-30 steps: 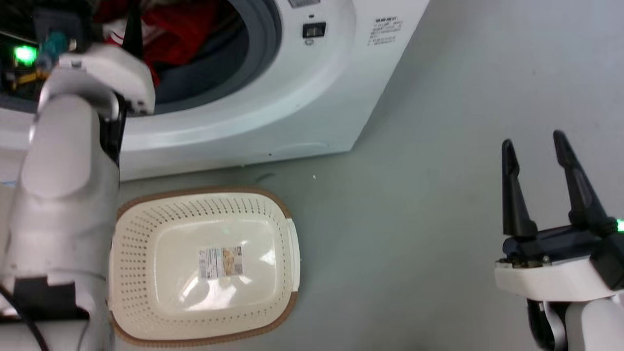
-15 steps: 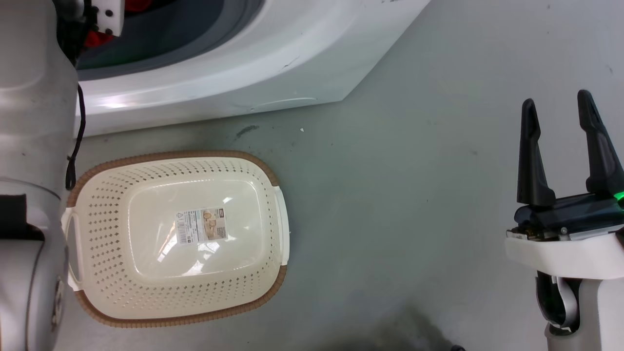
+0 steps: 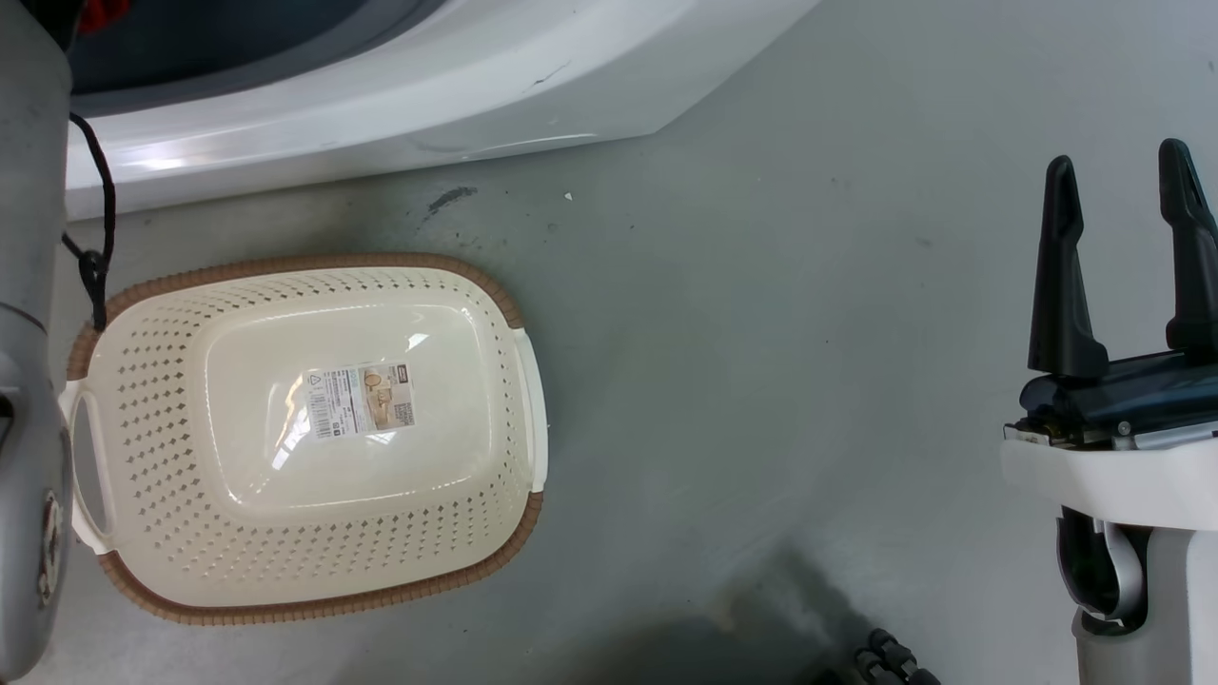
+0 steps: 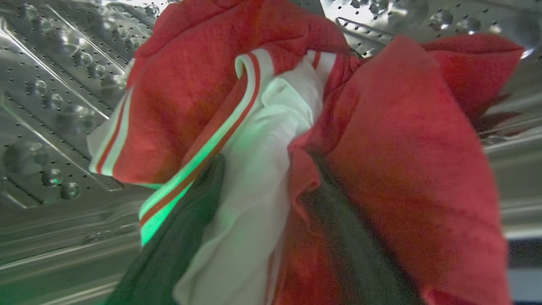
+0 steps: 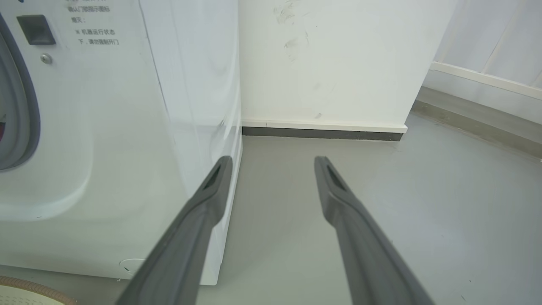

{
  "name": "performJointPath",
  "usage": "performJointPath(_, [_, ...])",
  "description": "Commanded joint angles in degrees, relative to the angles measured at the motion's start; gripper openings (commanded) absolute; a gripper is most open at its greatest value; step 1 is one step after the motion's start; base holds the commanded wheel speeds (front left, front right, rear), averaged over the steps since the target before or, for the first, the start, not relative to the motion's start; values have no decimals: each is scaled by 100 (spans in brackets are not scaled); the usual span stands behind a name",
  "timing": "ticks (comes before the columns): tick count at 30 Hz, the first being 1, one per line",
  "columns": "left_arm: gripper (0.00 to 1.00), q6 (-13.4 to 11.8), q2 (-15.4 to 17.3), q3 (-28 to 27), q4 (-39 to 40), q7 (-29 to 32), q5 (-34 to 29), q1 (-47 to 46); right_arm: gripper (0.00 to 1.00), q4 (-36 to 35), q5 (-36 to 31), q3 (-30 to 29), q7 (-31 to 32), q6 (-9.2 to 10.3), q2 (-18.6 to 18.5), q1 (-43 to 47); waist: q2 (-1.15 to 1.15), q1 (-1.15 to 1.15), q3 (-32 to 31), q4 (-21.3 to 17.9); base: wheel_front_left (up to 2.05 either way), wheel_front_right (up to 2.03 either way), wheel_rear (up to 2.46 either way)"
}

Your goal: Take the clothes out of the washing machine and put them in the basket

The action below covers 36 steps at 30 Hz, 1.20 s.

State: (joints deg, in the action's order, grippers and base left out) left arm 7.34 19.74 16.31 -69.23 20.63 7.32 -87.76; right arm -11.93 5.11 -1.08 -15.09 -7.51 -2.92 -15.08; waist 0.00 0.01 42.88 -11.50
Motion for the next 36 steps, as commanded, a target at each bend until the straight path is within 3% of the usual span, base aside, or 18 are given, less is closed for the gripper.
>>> performJointPath(1, [100,7,-24,27,-108,79,12,67,100,-15,39,-9,-12,4,7,-69,0,-1,26,2,0,0,0])
performJointPath(4, [100,8,-45,88,-147,45,75,120,100,6,54,-8,-12,4,7,-102,0,-1,45,10,0,0,0])
performJointPath(5, [28,8,-68,100,-164,32,95,199,100,17,52,-11,-12,4,7,-107,0,-1,39,17,0,0,0])
performJointPath(6, [0,9,-96,111,-177,9,115,265,100,24,52,-11,-12,4,7,-107,0,-1,28,22,0,0,0])
performJointPath(18, [0,-7,-49,221,-2,-976,250,651,100,82,-40,-5,-12,4,7,5,0,-1,-349,110,0,0,0])
performJointPath(36, [0,3,-180,1119,544,-3219,981,2340,100,341,-305,96,-12,4,7,694,0,-1,-1954,575,0,0,0])
